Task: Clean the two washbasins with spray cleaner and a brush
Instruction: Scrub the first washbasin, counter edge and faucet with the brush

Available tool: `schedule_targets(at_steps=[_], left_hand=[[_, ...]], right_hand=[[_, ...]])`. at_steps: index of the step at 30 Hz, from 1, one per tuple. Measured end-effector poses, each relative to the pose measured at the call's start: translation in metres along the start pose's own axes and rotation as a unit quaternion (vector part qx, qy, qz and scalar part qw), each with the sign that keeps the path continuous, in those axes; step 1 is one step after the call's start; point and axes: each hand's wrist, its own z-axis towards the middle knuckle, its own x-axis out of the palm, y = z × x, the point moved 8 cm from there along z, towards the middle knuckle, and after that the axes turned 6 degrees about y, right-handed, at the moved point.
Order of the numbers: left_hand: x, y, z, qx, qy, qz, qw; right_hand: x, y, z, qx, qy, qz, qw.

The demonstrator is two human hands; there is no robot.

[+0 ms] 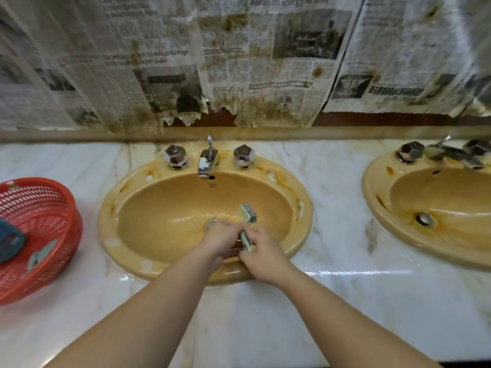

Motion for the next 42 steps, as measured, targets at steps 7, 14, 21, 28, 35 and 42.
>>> schedule_targets(at_steps=[7, 14, 21, 28, 35, 42], left_hand=[[0.014, -0.013, 0.018, -0.019, 0.065, -0.004, 0.998], [0.007, -0.016, 0.037, 0.055, 0.075, 0.338, 0.936], [-0.002, 0.012, 0.045, -0.031, 0.180, 0.248, 0.951], [-0.020, 0.013, 0.046, -0.056, 0.235, 0.278, 0.930], [-0.022, 0.010, 0.043, -0.076, 0.254, 0.278, 0.923], [0.015, 0.015, 0.048, -0.027, 0.246, 0.238, 0.939]], right_hand=[[-0.029, 0.002, -0.023, -0.023, -0.159, 0.000, 0.987], [-0.061, -0.079, -0.079, 0.200, -0.441, -0.067, 0.872], [-0.040, -0.109, -0.092, 0.244, -0.422, -0.181, 0.854], [-0.033, -0.115, -0.090, 0.259, -0.407, -0.183, 0.856], [-0.033, -0.117, -0.089, 0.261, -0.413, -0.181, 0.853], [-0.033, -0.116, -0.093, 0.256, -0.435, -0.181, 0.844]])
